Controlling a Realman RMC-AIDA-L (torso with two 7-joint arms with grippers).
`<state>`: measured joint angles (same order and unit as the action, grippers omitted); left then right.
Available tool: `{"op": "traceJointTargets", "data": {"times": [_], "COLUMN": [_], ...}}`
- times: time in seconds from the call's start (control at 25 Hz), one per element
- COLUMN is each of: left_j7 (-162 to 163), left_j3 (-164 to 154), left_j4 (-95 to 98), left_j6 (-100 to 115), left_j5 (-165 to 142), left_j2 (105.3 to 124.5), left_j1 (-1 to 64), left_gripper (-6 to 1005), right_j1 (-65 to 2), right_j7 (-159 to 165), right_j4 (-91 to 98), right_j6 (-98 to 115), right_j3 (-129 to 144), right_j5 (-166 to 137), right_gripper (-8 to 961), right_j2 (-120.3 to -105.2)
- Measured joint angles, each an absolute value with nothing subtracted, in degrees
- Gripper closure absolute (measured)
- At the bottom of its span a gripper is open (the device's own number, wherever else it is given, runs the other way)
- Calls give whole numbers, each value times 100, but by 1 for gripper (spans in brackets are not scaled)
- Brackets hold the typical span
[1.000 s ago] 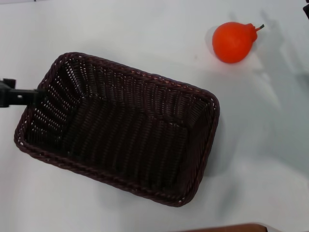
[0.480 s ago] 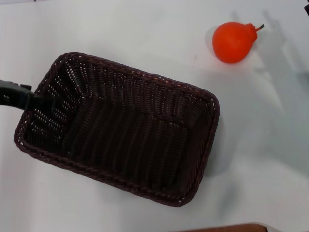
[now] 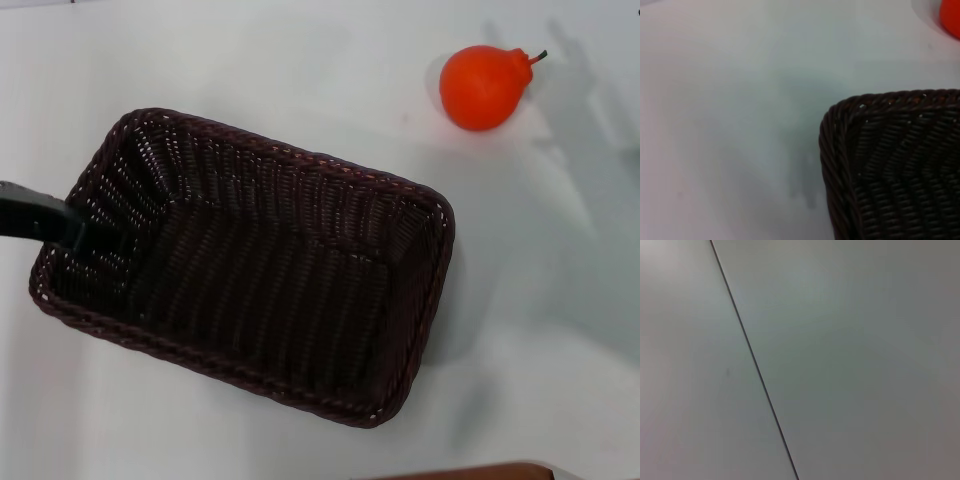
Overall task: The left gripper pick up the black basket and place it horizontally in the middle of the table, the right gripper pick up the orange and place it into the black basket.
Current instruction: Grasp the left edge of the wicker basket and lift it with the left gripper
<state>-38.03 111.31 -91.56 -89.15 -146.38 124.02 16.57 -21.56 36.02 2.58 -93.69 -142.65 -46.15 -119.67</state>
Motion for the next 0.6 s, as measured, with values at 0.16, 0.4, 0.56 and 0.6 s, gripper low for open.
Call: {"op": "traceJointTargets", "data": {"times": [0.16, 0.4, 0.56, 0.6], "left_j7": [-3779, -3644, -3634, -3630], "left_j3": [11110, 11098, 11094, 11090], "left_j4": [-9179, -9214, -9231, -9236], "left_j6": [-8983, -8905, -8732, -8709], "left_j5": [-14644, -14645, -14629, -14615], "left_j2": [12399, 12414, 12414, 12413], "left_j1": [1659, 1651, 1571, 1550], "left_gripper": [342, 552, 739, 786], "right_j1": [-2135, -2127, -2127, -2124], "right_j7": [3726, 3751, 3752, 3752], "right_j4": [196, 193, 189, 175], "right_j6": [-9371, -9371, -9368, -9365], "right_j3": [-14265, -14265, -14269, -14271], "right_j5": [-4615, -4615, -4614, -4614], "right_gripper": [72, 77, 80, 81], "right_j2": [-11962, -11962, -11962, -11962]}}
